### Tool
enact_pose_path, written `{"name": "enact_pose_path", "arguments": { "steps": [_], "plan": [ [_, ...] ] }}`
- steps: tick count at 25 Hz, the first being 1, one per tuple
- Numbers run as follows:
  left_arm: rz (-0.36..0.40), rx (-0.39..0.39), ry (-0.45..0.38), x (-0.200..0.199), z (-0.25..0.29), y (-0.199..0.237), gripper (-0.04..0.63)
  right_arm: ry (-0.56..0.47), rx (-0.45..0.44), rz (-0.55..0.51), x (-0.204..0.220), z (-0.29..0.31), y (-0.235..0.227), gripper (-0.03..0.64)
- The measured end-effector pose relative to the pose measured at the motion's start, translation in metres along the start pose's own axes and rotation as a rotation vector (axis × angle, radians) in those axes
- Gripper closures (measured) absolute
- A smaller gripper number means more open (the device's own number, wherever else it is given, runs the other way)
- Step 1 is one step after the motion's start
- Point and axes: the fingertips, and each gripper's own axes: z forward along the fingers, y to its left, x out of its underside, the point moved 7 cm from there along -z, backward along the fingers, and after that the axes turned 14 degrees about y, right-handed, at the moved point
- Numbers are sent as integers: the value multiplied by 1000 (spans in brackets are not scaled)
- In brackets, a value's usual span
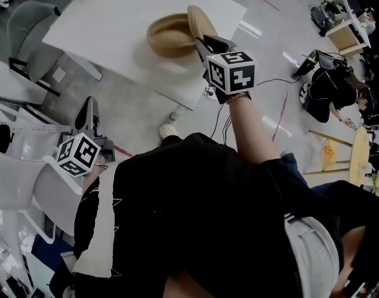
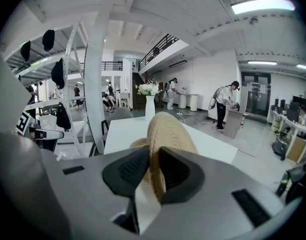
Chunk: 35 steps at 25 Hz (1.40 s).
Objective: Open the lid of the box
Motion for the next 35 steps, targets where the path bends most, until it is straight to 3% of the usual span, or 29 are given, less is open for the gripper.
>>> {"name": "enact_pose_path", "arguments": {
  "steps": [17, 35],
  "plan": [
    [39, 53, 7, 3, -6, -20, 584, -18, -18, 98, 23, -31, 2, 543],
    [69, 111, 3, 10, -32, -32, 584, 22, -49, 48, 49, -55, 56, 545]
  ]
}}
